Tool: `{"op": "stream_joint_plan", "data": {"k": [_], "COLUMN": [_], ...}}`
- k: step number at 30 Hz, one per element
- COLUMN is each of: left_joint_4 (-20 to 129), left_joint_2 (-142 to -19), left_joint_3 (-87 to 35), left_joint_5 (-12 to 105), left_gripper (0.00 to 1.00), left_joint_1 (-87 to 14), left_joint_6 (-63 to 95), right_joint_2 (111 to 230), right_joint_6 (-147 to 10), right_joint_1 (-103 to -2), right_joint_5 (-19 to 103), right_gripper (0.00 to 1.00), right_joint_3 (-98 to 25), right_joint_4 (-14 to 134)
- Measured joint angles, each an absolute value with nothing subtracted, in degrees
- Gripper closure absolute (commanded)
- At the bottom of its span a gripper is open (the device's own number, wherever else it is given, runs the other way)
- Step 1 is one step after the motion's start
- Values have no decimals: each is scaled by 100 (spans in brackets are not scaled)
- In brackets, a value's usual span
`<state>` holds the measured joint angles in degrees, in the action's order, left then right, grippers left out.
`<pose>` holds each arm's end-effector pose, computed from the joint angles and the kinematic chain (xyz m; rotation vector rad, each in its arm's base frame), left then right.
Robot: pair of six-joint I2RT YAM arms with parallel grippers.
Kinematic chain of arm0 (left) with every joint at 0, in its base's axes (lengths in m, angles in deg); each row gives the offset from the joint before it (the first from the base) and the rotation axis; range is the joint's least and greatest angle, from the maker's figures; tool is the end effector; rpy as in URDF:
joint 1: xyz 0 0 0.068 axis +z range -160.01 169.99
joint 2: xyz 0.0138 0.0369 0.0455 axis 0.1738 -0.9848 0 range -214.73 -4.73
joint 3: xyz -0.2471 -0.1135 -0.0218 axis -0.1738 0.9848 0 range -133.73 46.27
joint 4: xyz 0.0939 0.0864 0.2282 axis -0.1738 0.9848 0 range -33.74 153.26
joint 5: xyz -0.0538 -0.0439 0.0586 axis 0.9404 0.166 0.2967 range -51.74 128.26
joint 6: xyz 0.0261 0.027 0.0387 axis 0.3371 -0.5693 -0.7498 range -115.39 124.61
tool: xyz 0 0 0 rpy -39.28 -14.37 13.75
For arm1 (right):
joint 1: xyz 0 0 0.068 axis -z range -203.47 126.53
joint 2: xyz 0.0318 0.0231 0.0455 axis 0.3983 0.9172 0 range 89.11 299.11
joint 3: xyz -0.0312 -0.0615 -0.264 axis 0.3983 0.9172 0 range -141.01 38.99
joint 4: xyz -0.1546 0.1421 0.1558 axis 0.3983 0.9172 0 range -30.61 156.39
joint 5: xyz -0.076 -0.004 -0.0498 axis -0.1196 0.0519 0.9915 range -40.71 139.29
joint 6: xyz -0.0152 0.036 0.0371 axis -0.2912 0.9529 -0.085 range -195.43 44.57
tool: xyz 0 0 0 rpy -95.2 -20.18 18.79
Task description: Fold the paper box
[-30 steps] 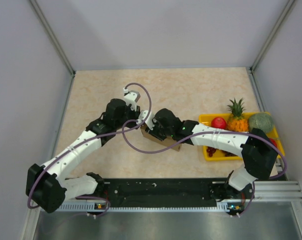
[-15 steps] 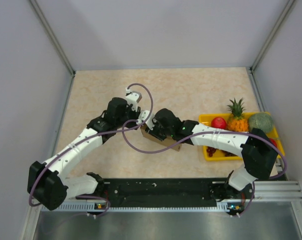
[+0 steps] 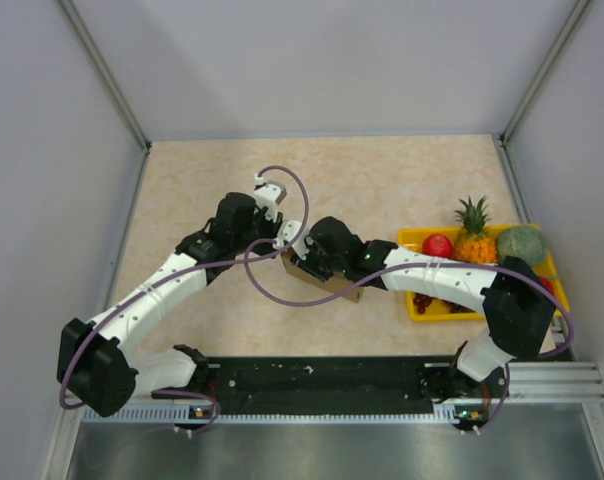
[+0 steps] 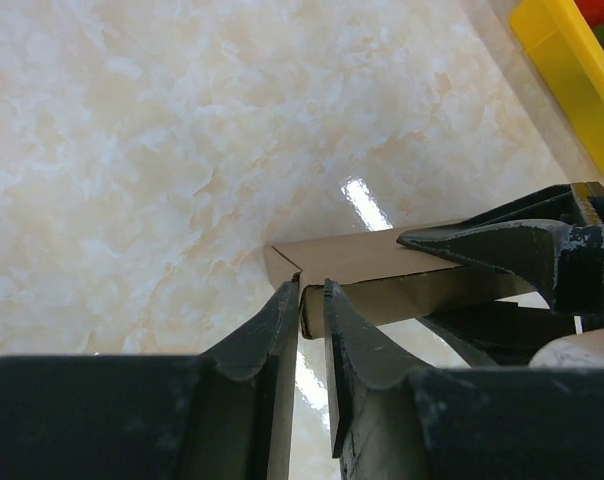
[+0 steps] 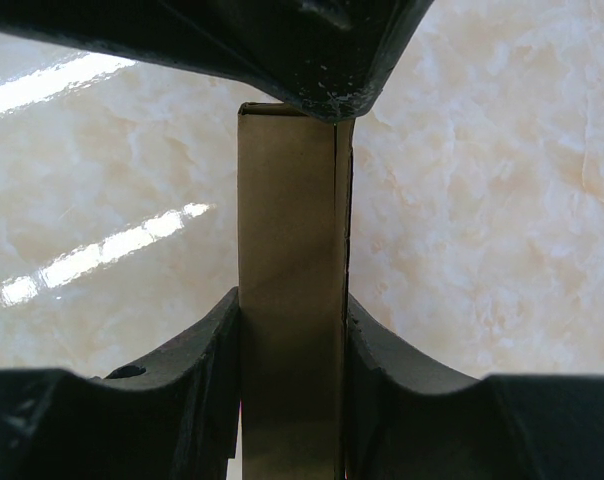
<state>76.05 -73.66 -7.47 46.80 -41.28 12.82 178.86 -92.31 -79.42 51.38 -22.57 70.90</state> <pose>0.2252 -0.1429 0.2910 0.5299 2.1636 -0.5479 0.1958 0.2871 0.2447 -1.3396 1.8491 0.3193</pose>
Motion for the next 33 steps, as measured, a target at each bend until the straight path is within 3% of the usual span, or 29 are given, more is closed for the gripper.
{"op": "stream_joint_plan", "data": {"k": [5,12,33], "left_joint_4": [7612,7609,7642], "left_joint_2": [-7366,-7366,-7344], "left_joint_3": [-747,-747,-729], "left_joint_5": [4638,4660,4710], "left_gripper": [78,87,78], "left_joint_1": [-4128,-4128,-4106], "left_joint_6": [1216,1195,1031], "right_joint_2": [17889,17893,17902], "right_joint_6": [-9231,-9234,-9234], "right_joint_1": [-7942,-7942,-7944], "right_joint_5": [5138,5138,5135], "right_gripper": [83,83,83], "right_joint_3": [-2257,-2257,-2259], "right_joint_4": [7090,7085,7077]}}
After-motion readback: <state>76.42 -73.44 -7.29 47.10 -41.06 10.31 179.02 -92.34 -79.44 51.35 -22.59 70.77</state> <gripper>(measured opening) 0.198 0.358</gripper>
